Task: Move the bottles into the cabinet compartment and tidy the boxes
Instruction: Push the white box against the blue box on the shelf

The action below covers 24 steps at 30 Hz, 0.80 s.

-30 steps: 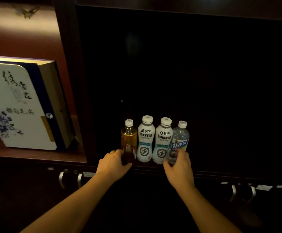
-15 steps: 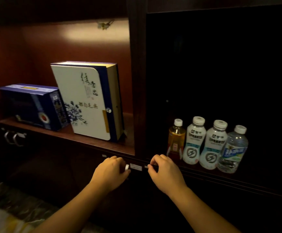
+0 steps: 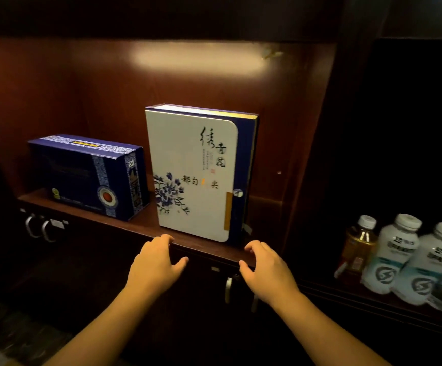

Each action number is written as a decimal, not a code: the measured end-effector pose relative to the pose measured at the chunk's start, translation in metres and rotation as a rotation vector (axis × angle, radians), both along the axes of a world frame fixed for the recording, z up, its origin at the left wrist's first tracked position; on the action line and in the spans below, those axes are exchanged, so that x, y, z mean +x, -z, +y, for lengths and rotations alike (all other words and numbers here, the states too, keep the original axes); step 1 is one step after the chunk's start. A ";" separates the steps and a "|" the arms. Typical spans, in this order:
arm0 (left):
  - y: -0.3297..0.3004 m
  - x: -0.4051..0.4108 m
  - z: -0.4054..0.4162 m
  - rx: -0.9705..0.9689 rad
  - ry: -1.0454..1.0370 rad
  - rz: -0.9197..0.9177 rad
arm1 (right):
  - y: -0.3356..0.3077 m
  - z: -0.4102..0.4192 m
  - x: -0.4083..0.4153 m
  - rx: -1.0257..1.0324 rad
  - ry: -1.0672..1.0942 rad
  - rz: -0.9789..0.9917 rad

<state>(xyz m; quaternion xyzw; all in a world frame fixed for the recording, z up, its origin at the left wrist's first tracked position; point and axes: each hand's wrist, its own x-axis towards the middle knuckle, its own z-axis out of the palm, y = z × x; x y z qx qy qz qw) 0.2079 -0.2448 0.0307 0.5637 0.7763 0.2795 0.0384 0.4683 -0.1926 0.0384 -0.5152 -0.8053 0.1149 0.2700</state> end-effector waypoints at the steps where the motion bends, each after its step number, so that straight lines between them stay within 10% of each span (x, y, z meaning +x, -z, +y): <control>1: -0.001 -0.008 0.005 0.004 -0.002 0.008 | 0.000 0.003 -0.006 -0.021 0.029 0.012; 24: -0.006 -0.102 0.128 -0.036 0.179 -0.307 | -0.003 0.075 -0.092 -0.254 0.485 0.325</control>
